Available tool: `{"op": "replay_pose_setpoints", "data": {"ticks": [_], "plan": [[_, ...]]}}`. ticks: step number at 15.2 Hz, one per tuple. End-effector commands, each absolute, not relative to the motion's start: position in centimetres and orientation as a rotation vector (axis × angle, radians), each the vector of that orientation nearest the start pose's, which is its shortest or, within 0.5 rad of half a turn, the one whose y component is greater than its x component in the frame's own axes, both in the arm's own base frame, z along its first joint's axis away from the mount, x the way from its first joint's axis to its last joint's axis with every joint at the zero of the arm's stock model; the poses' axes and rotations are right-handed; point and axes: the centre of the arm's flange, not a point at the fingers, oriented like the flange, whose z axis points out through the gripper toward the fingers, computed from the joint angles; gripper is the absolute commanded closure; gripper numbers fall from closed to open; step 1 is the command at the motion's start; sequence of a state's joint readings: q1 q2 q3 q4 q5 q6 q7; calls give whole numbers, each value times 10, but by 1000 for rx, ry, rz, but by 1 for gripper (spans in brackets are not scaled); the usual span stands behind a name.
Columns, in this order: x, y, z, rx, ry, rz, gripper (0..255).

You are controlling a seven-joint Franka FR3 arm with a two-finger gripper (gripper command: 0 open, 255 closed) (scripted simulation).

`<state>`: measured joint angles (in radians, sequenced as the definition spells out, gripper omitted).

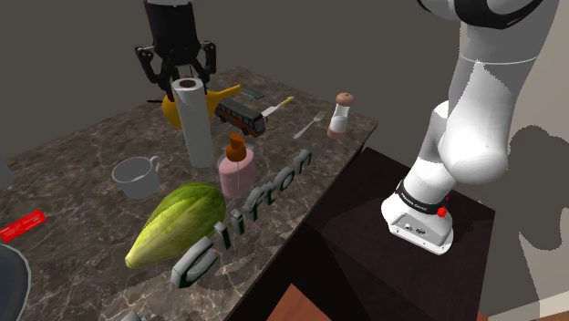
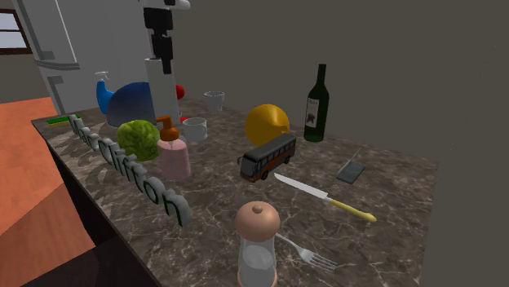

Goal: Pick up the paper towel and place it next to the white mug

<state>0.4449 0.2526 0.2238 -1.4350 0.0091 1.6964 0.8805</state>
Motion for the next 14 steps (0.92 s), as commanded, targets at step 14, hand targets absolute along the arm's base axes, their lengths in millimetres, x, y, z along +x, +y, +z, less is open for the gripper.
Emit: {"op": "replay_pose_setpoints", "data": {"ticks": [14], "plan": [[509, 382, 473, -3065, 339, 52, 255]]}}
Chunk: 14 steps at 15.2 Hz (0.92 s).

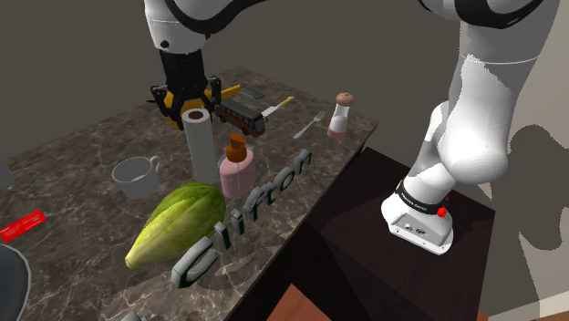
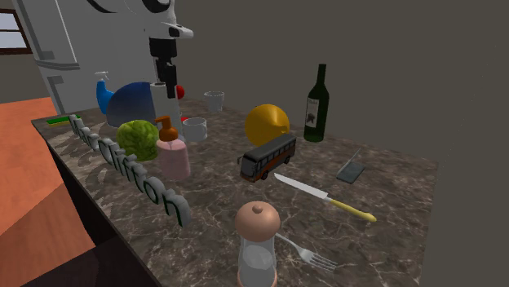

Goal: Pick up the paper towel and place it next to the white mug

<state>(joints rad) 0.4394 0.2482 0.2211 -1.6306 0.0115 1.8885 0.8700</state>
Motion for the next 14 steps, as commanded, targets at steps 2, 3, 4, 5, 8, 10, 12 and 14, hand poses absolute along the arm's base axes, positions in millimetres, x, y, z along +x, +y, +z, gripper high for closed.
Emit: {"op": "replay_pose_setpoints", "data": {"ticks": [2, 3, 4, 5, 8, 10, 12, 14], "plan": [[509, 382, 463, -3065, 339, 52, 255], [509, 382, 457, -3065, 339, 52, 255], [509, 382, 452, -3065, 339, 52, 255], [509, 382, 447, -3065, 339, 52, 255], [509, 382, 431, -3065, 339, 52, 255], [509, 382, 420, -3065, 339, 52, 255], [509, 382, 416, -3065, 339, 52, 255], [509, 382, 416, -3065, 339, 52, 255]]}}
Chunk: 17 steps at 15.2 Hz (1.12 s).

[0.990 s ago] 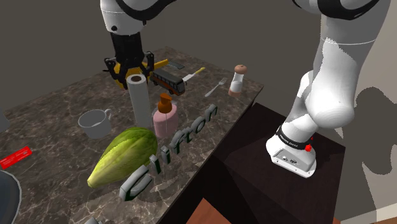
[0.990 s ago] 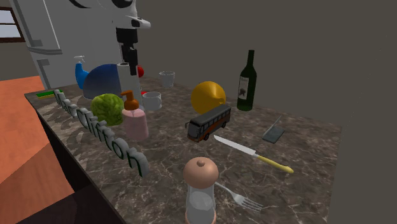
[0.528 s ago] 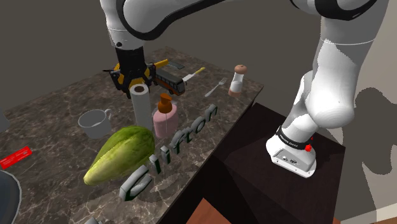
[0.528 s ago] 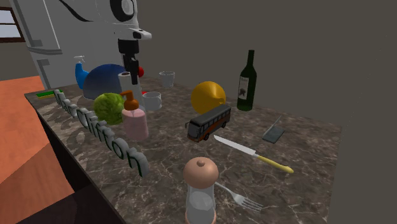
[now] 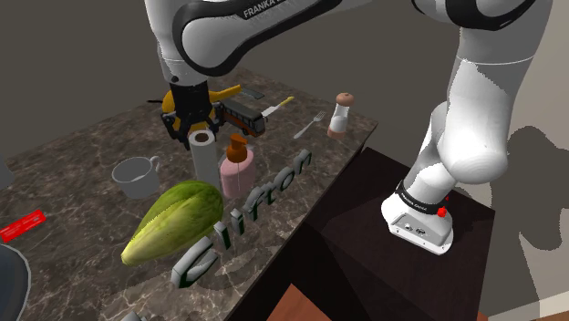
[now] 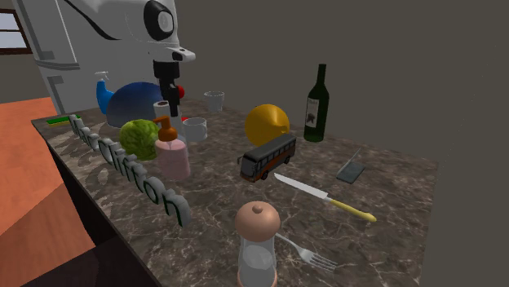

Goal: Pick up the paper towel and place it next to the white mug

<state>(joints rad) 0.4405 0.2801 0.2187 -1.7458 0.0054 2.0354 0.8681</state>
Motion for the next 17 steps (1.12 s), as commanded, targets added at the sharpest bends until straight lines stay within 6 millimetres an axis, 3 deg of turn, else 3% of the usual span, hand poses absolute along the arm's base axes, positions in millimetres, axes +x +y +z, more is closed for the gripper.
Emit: {"op": "replay_pose_setpoints", "data": {"ticks": [1, 4, 5, 10, 14, 17], "plan": [[509, 382, 416, -3065, 339, 52, 255], [509, 382, 416, -3065, 339, 52, 255], [509, 382, 416, -3065, 339, 52, 0], [509, 382, 416, -3065, 339, 52, 0], [510, 379, 466, -3065, 339, 52, 0], [510, 379, 466, -3065, 339, 52, 0]]}}
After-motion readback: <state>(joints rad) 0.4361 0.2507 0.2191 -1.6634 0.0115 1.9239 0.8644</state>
